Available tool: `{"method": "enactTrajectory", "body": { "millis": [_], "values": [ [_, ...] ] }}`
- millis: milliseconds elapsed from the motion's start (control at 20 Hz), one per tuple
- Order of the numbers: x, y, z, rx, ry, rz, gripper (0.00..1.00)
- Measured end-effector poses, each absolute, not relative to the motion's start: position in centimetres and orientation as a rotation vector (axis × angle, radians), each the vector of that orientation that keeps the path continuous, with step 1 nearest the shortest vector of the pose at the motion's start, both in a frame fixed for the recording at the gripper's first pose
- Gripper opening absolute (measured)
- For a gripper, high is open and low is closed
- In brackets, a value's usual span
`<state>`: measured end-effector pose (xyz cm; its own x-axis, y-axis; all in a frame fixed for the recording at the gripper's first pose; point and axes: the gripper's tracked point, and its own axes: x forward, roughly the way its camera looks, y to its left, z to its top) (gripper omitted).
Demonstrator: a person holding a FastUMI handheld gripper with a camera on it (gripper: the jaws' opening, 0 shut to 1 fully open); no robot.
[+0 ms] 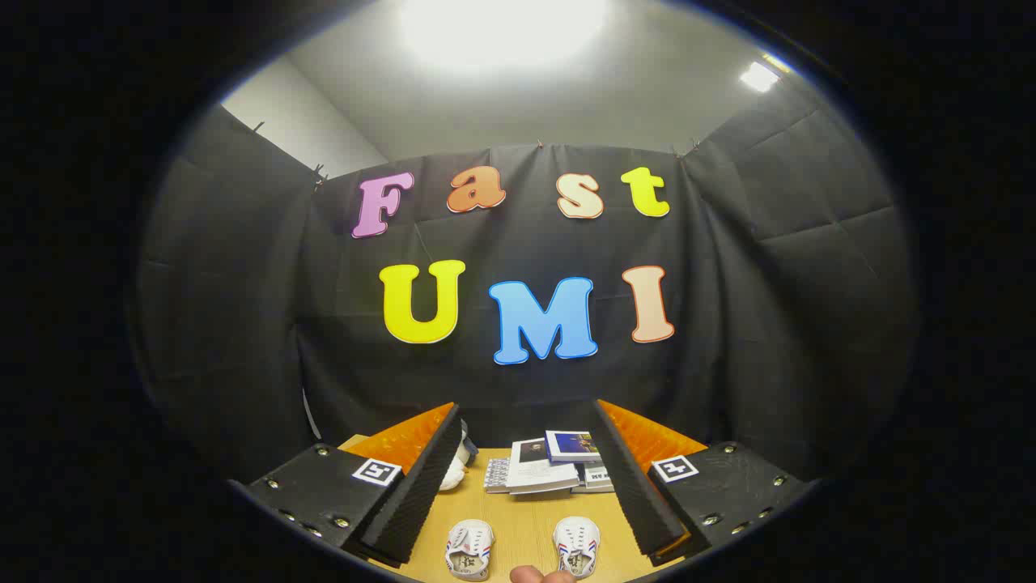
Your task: Open the storage box then place both shoes into the box .Put the left shoe in first, then the right shoe, with the right side of both shoes facing outward in a uniform manner.
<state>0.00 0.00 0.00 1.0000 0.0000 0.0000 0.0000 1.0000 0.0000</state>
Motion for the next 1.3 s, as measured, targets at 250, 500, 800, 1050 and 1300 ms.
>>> {"method": "enactTrajectory", "body": {
  "millis": [250,500,800,1050,1300],
  "values": [
    [-0.2,0.9,-0.6,0.003,0.005,-0.013,0.97],
    [0.0,1.5,-1.3,0.027,0.013,-0.023,0.97],
    [1.0,2.2,-2.0,0.035,0.016,-0.03,0.97],
    [2.2,2.3,-3.3,0.038,0.037,-0.023,0.97],
    [4.4,3.2,-5.3,0.037,0.072,0.0,0.97]
  ]
}}
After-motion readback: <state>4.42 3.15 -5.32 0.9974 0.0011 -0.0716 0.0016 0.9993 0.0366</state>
